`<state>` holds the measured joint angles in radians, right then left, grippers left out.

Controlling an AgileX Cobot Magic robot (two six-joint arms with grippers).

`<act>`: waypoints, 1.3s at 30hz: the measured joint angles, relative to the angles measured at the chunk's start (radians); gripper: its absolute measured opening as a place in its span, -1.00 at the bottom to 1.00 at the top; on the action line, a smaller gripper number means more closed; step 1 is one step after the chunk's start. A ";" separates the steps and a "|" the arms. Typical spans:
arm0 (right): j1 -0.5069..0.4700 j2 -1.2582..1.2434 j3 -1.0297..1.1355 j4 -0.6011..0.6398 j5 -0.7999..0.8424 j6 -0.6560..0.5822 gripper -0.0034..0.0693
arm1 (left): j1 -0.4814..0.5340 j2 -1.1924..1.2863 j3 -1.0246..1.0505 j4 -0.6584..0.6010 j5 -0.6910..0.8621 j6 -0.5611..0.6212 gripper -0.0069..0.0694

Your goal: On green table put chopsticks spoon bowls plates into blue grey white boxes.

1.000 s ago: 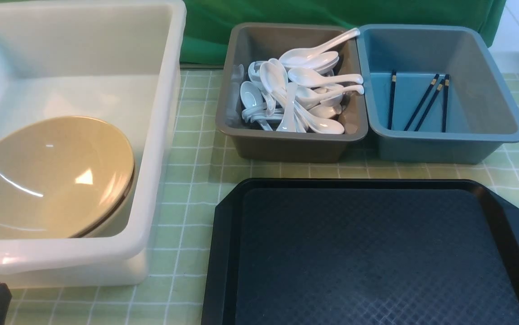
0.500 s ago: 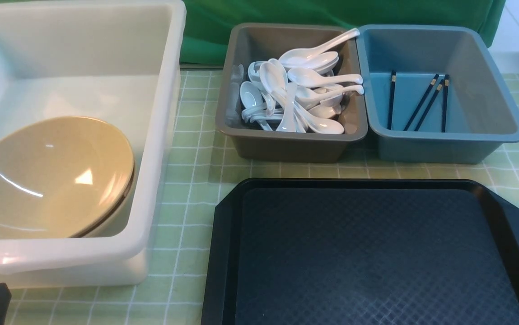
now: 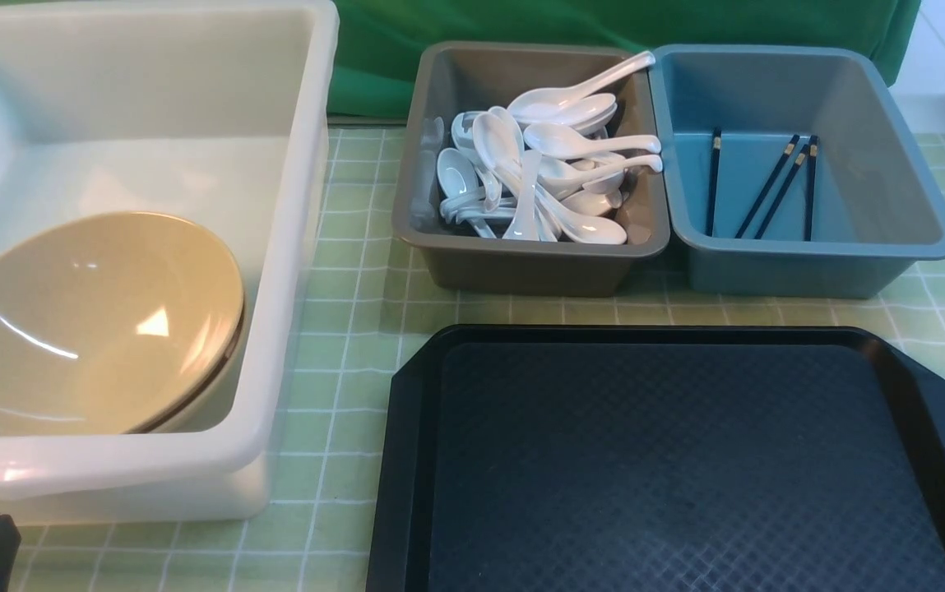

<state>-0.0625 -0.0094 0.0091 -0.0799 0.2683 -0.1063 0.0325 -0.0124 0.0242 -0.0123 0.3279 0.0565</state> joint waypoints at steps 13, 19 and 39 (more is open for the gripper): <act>0.000 0.000 0.000 0.000 0.000 0.000 -0.65 | -0.031 0.000 0.000 -0.001 0.000 0.000 -0.82; 0.000 0.000 0.000 0.000 0.000 0.000 -0.64 | -0.042 0.000 0.000 -0.001 0.000 0.000 -0.82; 0.000 0.000 0.000 0.000 0.000 0.000 -0.63 | -0.042 0.000 0.000 -0.001 0.000 0.000 -0.82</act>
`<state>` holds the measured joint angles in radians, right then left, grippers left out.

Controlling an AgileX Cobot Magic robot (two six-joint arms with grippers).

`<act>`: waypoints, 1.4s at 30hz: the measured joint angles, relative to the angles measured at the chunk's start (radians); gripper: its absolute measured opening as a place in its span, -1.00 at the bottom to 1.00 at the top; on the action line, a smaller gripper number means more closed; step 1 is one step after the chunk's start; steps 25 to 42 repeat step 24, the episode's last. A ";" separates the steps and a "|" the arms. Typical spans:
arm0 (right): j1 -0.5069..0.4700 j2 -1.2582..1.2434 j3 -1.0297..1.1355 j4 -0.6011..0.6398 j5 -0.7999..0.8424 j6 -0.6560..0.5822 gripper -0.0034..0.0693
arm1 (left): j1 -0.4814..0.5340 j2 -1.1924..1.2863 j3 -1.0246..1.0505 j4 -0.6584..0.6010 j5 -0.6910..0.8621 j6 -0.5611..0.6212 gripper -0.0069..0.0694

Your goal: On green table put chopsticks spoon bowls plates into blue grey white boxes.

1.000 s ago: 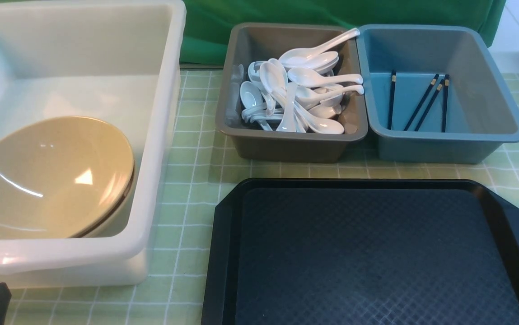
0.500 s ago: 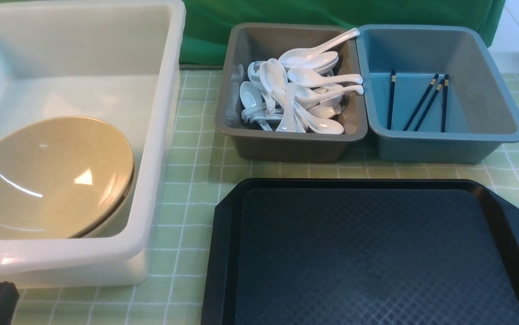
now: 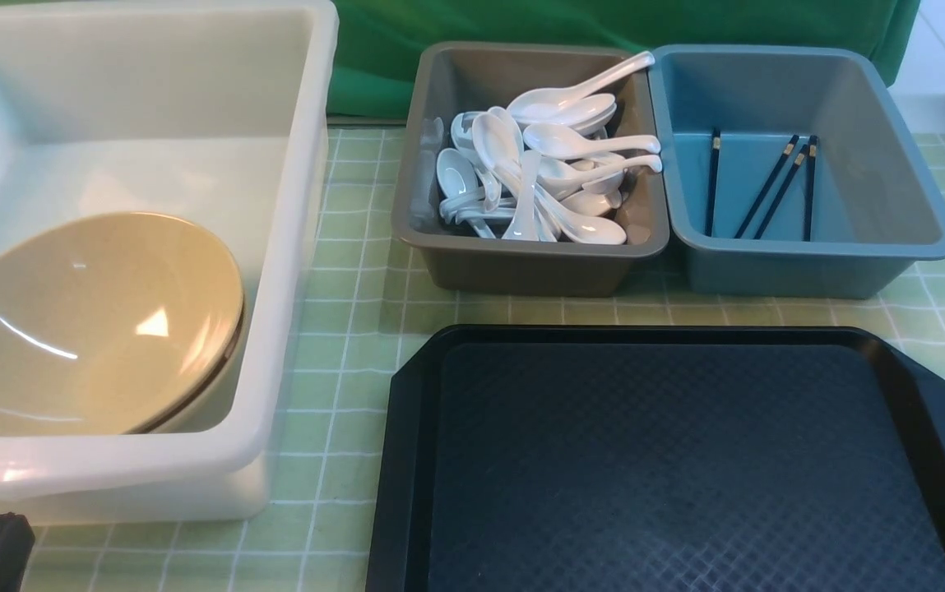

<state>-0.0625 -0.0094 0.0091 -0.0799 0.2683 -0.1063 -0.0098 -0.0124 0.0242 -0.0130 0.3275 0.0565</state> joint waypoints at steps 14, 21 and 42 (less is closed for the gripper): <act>0.000 0.000 0.000 0.000 0.000 0.000 -0.60 | 0.000 0.000 0.000 0.000 0.000 0.000 -0.82; 0.000 0.000 0.000 0.000 0.000 0.000 -0.58 | 0.000 0.000 0.000 0.000 0.000 0.000 -0.82; 0.000 0.000 0.000 0.000 0.000 0.000 -0.57 | 0.000 0.000 0.000 0.000 0.000 0.000 -0.82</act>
